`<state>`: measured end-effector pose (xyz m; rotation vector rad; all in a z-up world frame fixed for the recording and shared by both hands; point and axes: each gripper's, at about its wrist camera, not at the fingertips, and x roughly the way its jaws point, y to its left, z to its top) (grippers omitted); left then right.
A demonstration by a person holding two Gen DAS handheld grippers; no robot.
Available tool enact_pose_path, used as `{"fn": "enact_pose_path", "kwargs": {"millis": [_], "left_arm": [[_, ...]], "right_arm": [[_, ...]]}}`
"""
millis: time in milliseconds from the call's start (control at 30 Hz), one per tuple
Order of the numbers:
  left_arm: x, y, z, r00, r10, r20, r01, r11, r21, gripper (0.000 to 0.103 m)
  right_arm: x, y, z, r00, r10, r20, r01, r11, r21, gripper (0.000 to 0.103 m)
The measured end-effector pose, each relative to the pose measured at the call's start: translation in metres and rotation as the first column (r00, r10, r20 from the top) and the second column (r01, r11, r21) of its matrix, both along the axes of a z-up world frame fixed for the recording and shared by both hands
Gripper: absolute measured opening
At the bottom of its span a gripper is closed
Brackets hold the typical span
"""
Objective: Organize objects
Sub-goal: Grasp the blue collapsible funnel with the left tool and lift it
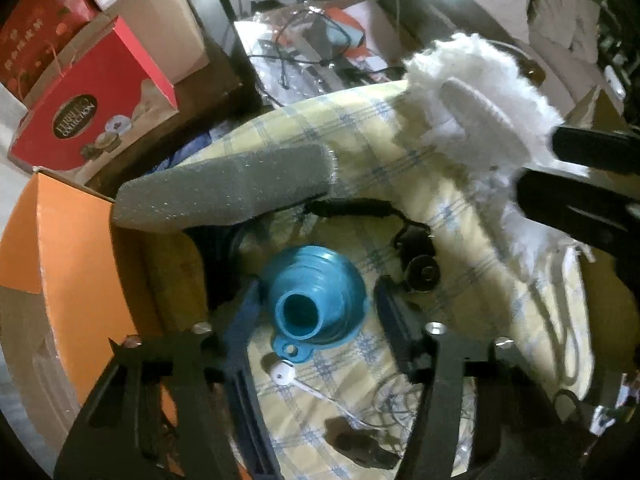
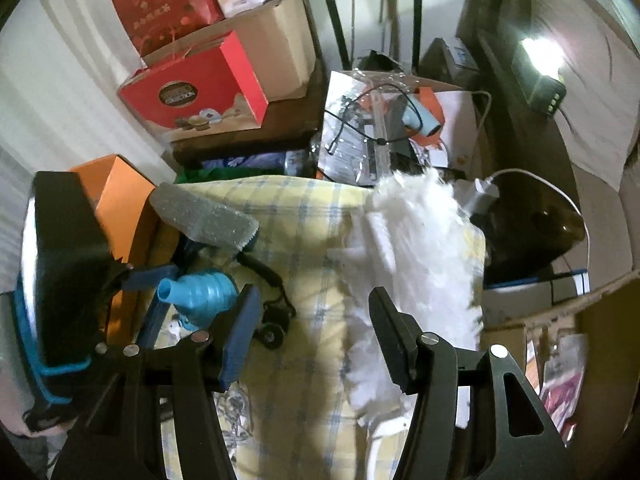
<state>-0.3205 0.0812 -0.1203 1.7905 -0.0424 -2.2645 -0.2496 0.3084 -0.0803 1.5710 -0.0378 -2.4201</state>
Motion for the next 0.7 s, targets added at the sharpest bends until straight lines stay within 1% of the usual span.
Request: {"fn": "enact_pose_path", "kwargs": {"millis": [33, 200, 333, 567, 600, 700], "left_arm": [[0.0, 0.0, 0.0, 1.0, -0.002, -0.001, 0.002, 1.0, -0.014, 0.045], [0.005, -0.001, 0.004, 1.0, -0.002, -0.029, 0.001, 1.0, -0.013, 0.043], [0.011, 0.001, 0.015, 0.998, -0.01, -0.061, 0.011, 1.0, 0.011, 0.043], [0.03, 0.002, 0.048, 0.992, -0.038, -0.123, 0.038, 0.999, -0.003, 0.043], [0.034, 0.001, 0.055, 0.99, -0.033, -0.137, 0.033, 0.999, -0.001, 0.043], [0.045, -0.005, 0.069, 0.986, -0.021, -0.164, 0.024, 1.0, 0.013, 0.043]], "right_arm": [[0.004, 0.001, 0.001, 1.0, -0.002, -0.005, 0.002, 1.0, 0.004, 0.059], [0.025, 0.002, 0.004, 1.0, -0.001, -0.019, 0.0, 1.0, -0.016, 0.058], [0.042, -0.007, 0.006, 0.999, 0.021, -0.039, -0.021, 1.0, -0.001, 0.058], [0.073, -0.022, 0.004, 0.997, 0.067, -0.046, -0.068, 0.997, -0.024, 0.058], [0.076, -0.024, 0.004, 0.997, 0.071, -0.044, -0.072, 0.997, -0.029, 0.056], [0.086, -0.031, 0.004, 0.994, 0.093, -0.05, -0.095, 0.995, -0.043, 0.053]]}}
